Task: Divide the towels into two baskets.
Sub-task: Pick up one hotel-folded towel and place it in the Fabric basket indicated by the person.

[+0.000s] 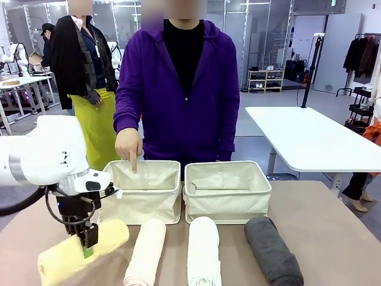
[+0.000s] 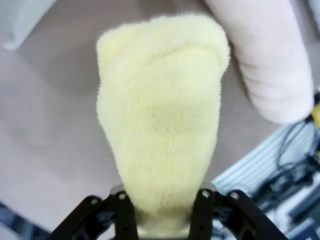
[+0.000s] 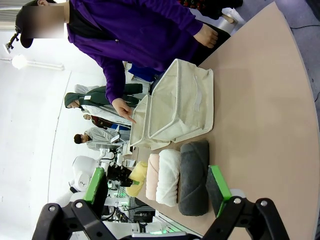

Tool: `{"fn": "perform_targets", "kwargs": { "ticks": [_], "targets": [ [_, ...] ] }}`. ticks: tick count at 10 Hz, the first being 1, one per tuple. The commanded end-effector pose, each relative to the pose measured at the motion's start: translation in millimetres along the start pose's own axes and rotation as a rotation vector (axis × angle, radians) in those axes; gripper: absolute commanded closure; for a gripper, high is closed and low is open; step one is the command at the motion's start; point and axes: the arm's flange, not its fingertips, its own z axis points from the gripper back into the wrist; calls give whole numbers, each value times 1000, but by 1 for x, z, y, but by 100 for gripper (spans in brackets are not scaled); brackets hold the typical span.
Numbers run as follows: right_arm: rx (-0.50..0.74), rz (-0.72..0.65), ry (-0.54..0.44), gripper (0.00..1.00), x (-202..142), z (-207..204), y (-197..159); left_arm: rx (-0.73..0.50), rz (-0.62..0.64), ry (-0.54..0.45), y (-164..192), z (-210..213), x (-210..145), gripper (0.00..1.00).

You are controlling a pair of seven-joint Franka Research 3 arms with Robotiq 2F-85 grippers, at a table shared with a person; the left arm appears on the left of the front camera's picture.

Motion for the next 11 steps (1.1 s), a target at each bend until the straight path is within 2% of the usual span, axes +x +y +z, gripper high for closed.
{"fn": "perform_targets", "kwargs": {
  "ticks": [1,2,3,4,5,6,7,8,10,11],
  "targets": [
    [14,12,-9,0,0,0,3,201,-311,-101,-37,49,-10,59],
    [14,12,-9,0,0,0,3,388,-485,-148,-46,74,-11,59],
    [14,12,-9,0,0,0,3,492,-559,-213,-51,98,-2,59],
    [14,12,-9,0,0,0,3,537,-649,-294,-47,119,11,59],
    [14,12,-9,0,0,0,3,562,-622,-343,-38,133,26,59],
    [14,12,-9,0,0,0,3,558,-640,-341,-27,144,42,59],
    [14,12,-9,0,0,0,3,516,-640,-422,-22,153,57,59],
    [14,12,-9,0,0,0,3,589,-608,-275,-51,155,22,59],
    [14,12,-9,0,0,0,3,589,-608,-275,-51,155,22,59],
    [14,12,-9,0,0,0,3,577,-614,-325,-34,153,42,59]
  ]
}}
